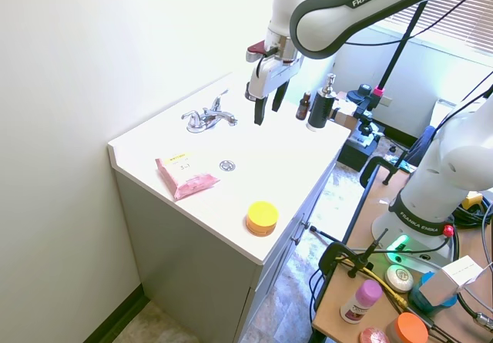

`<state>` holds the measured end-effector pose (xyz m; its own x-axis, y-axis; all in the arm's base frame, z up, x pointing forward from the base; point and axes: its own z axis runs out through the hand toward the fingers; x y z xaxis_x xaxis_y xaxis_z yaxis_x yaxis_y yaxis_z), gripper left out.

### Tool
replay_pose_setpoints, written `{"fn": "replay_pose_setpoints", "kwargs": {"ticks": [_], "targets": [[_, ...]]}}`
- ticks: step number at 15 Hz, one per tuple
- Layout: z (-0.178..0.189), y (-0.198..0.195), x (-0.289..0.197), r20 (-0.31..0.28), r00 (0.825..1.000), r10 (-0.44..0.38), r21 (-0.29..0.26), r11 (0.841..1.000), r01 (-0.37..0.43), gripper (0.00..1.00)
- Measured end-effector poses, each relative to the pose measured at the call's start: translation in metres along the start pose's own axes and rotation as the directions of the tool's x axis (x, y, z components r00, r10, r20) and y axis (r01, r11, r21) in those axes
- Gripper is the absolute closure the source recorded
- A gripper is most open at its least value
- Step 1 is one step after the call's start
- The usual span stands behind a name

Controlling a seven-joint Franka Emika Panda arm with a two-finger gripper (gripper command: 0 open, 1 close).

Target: Turn on the hot water

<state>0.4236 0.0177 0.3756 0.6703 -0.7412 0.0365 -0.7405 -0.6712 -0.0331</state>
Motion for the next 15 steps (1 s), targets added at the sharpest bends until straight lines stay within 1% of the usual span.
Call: {"fn": "replay_pose_setpoints", "kwargs": {"ticks": [2,3,5,6,8,10,11,13,15], "targets": [[0.0,-0.002,0.0,-0.005,1.0,0.003,0.004,1.0,-0.003,0.0],[0.002,-0.008,-0.004,-0.022,1.0,0.015,0.01,1.0,-0.015,0.0],[0.01,-0.036,-0.019,-0.085,0.993,0.077,0.038,0.997,-0.074,0.0],[0.016,-0.055,-0.025,-0.118,0.987,0.111,0.065,0.992,-0.104,0.0],[0.024,-0.084,-0.025,-0.194,0.969,0.153,0.129,0.983,-0.13,0.0],[0.032,-0.105,-0.014,-0.245,0.951,0.189,0.202,0.969,-0.141,0.0],[0.037,-0.114,-0.009,-0.264,0.943,0.205,0.23,0.962,-0.145,0.0],[0.044,-0.127,-0.004,-0.301,0.926,0.229,0.263,0.953,-0.15,0.0],[0.045,-0.138,0.004,-0.332,0.906,0.264,0.296,0.941,-0.165,0.0]]}}
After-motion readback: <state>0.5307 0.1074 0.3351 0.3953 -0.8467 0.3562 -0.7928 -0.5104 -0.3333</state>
